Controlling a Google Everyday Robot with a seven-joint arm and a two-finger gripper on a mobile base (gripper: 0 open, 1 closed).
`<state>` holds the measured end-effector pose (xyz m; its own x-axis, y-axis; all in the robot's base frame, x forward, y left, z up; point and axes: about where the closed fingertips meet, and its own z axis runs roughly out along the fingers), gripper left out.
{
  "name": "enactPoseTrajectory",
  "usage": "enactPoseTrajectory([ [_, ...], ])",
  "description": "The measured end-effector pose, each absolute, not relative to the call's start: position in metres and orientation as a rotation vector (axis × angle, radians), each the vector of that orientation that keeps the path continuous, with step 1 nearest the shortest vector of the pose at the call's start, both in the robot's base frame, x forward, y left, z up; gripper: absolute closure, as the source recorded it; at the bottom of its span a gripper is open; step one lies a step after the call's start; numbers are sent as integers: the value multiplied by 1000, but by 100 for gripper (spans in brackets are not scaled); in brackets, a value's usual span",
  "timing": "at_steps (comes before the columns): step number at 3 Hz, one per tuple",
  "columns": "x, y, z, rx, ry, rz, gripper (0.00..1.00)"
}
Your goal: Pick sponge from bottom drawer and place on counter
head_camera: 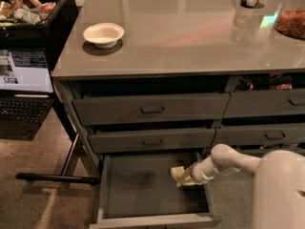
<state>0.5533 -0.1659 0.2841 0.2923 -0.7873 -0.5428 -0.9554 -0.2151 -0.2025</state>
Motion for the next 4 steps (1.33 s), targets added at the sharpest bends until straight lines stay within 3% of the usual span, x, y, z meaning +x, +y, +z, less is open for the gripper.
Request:
enactPoseTrajectory([
  [2,515,-166,380,-2282,1229,492,100],
  [4,531,-177,382,-2276,1159,492,100],
])
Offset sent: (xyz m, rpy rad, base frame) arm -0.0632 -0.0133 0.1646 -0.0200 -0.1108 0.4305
